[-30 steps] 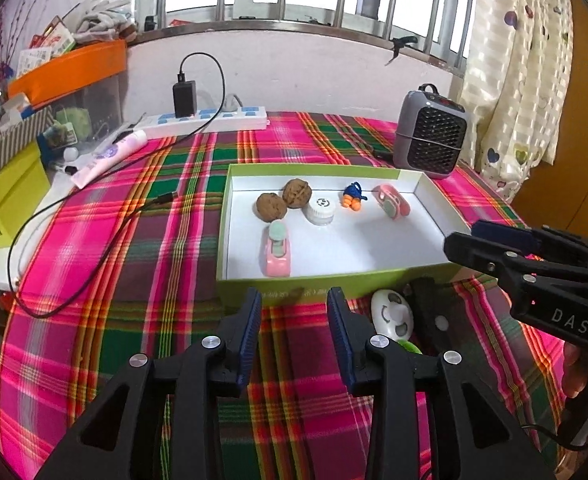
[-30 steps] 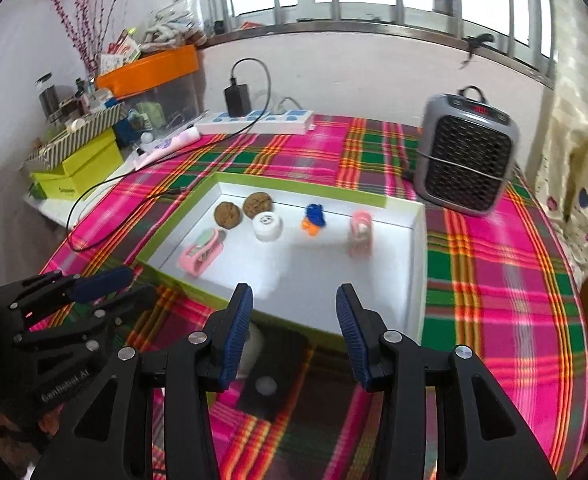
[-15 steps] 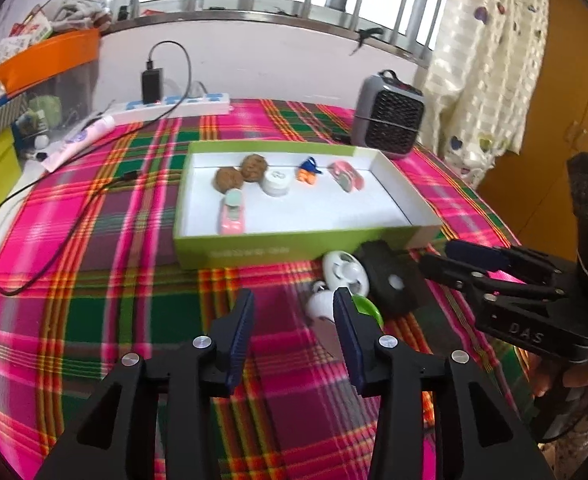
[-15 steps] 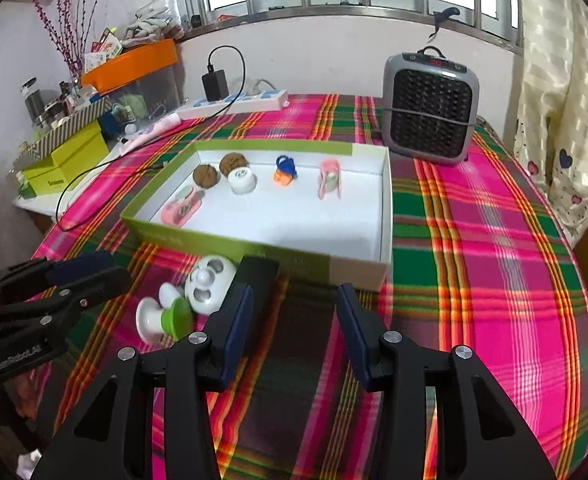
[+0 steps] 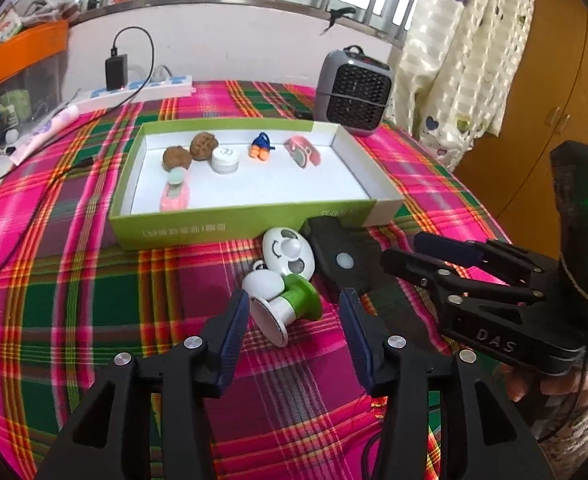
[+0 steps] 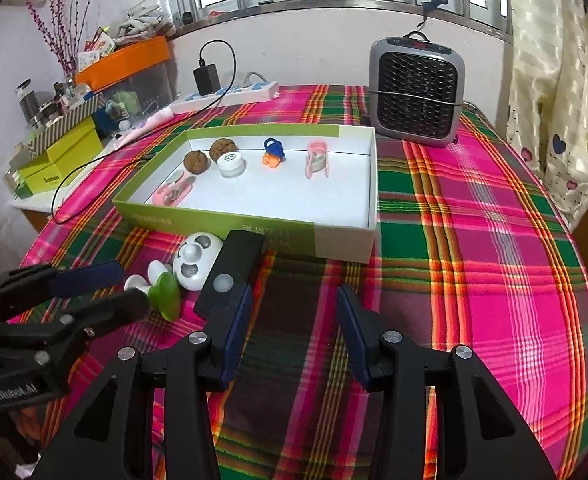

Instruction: Organize objects

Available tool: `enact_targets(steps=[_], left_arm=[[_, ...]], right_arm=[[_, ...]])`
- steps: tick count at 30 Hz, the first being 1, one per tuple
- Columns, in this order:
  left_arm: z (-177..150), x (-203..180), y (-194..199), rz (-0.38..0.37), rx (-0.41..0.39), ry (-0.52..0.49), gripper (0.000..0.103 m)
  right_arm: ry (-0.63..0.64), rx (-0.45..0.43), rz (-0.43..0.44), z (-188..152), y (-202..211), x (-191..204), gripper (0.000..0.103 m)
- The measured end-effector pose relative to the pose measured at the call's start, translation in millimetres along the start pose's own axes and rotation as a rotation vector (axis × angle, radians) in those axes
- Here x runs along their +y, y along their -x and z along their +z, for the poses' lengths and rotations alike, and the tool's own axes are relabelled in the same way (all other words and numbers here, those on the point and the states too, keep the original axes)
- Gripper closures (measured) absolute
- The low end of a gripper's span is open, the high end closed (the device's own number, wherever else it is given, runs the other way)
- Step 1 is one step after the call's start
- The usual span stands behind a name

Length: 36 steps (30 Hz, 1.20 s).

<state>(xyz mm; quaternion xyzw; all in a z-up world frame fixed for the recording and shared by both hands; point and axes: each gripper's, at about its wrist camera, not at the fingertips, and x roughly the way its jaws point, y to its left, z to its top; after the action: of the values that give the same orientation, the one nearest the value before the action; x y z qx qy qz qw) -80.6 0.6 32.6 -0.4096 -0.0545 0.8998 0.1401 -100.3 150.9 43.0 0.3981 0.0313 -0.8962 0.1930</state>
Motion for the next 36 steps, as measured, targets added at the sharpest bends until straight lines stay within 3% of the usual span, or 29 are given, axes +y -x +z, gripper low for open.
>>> enact_targets(steps=[9, 18, 26, 36], left_arm=[[0, 1, -13, 0.062, 0.027, 0.018, 0.057], [-4, 12, -10, 0.073, 0.024, 0.057, 0.058], [-8, 22, -6, 0.079, 0.01, 0.074, 0.07], [-12, 33, -1, 0.083, 0.005, 0.08, 0.07]], right_arm=[[-0.001, 0.012, 0.009, -4, -4, 0, 0.058], [0.01, 0.022, 0.026, -5, -7, 7, 0.058], [0.023, 0.025, 0.047, -5, -7, 17, 0.058], [0.03, 0.035, 0.074, -4, -13, 27, 0.058]])
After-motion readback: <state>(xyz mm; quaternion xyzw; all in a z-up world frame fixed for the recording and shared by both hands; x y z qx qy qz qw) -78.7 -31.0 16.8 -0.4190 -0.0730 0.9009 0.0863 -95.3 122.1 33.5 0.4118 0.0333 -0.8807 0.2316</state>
